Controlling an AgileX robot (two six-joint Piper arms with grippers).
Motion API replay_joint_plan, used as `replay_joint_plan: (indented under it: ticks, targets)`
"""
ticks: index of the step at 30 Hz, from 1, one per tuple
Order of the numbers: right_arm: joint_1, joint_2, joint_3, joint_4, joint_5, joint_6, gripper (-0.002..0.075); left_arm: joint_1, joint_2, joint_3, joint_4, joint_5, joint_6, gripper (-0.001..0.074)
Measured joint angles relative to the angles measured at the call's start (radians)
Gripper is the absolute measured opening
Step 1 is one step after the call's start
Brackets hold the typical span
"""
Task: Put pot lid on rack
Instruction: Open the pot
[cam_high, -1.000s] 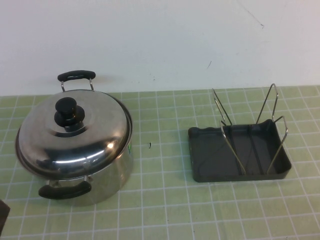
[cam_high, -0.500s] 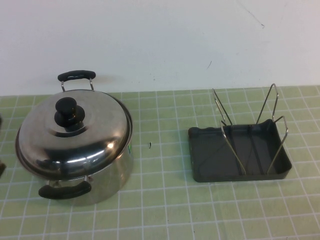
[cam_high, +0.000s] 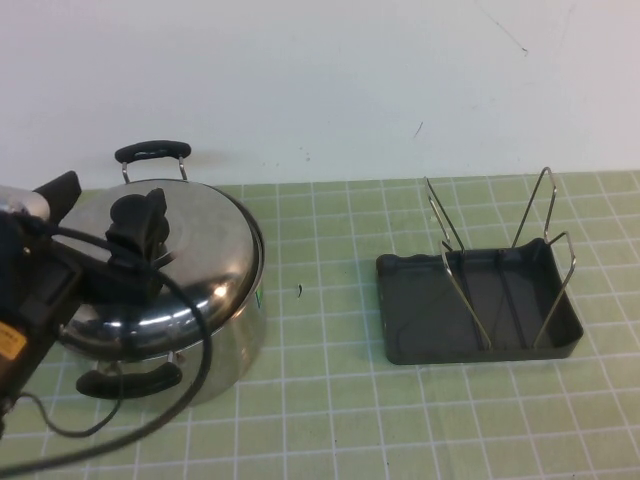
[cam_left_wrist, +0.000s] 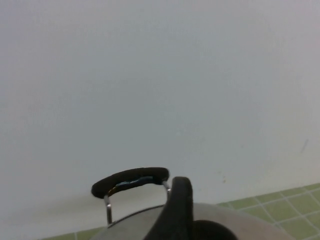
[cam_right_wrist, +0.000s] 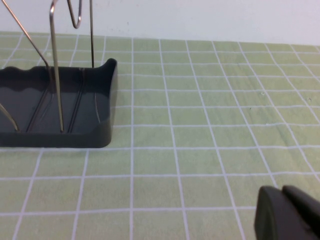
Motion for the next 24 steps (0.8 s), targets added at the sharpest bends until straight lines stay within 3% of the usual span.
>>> replay_joint_plan:
  ticks: [13,24]
  targets:
    - [0.000,0.000,0.000,0.000,0.000,0.000,-0.0001,0.000,0.357,-0.040,-0.120,-0.240,0.029,0.0594]
    - [0.000,0.000,0.000,0.000,0.000,0.000,-0.0001,0.000,0.446,-0.129,-0.145,-0.282,-0.012,0.0315]
